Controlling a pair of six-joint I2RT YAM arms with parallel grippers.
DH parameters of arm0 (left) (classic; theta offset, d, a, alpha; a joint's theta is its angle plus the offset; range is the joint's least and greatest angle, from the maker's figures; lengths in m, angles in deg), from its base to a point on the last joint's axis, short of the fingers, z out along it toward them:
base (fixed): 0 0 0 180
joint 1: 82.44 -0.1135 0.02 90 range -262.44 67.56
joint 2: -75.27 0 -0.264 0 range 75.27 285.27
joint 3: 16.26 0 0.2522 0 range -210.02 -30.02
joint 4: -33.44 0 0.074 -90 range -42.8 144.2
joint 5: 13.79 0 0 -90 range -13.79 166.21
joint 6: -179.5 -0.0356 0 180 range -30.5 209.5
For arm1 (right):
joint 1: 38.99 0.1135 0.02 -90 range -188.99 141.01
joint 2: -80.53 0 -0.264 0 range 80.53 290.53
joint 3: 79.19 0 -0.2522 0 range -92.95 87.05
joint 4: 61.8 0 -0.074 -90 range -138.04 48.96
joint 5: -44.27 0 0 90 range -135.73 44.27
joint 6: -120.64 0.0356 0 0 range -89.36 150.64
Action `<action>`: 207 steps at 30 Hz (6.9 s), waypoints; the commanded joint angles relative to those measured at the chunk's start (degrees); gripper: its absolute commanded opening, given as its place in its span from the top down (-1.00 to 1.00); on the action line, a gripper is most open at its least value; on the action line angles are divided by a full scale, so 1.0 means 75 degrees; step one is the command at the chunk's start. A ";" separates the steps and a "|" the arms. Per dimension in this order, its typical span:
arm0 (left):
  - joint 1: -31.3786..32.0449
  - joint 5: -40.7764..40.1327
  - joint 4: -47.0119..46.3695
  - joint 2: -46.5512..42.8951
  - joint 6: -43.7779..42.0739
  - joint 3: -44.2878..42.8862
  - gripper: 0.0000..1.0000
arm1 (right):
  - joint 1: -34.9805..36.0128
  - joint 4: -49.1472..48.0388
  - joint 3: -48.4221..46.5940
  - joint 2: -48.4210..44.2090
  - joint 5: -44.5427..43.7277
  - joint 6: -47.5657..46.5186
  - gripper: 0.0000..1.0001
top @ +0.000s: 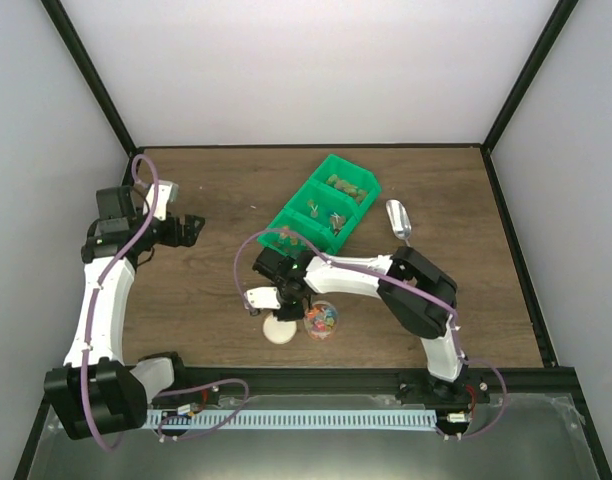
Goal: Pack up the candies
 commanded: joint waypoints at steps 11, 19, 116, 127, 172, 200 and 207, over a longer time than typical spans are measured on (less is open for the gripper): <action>-0.0037 0.0080 0.0027 0.0406 -0.0044 -0.1075 -1.00 | -0.1234 -0.0175 -0.1611 -0.0311 0.1699 0.1359 0.99; -0.0014 0.3458 0.1211 0.2201 0.0068 -0.4297 -1.00 | -0.4472 -0.3319 -0.2092 -0.1608 0.7273 0.4934 0.99; 0.8461 -0.1565 0.0768 0.3586 -0.2494 -0.0920 -0.76 | -0.6251 0.0718 0.3914 -0.2415 0.8083 0.5511 -0.59; 0.8757 -0.1632 0.0856 0.4062 -0.2427 -0.1305 -0.77 | -0.5772 0.0796 0.4160 -0.2149 0.8550 0.5310 -0.48; 0.8481 -0.2741 0.1659 0.5263 -0.1982 -0.2299 -0.80 | -0.5998 0.1077 0.2638 -0.0666 0.8095 0.5040 -0.56; 0.8456 -0.2243 0.1646 0.5527 -0.1748 -0.2706 -1.00 | -0.5472 0.0928 0.2905 -0.0490 0.7270 0.5009 -0.26; 0.8113 -0.1764 0.1421 0.4872 -0.1679 -0.2597 -1.00 | -0.5472 0.0914 0.2819 -0.0488 0.7272 0.5029 -0.24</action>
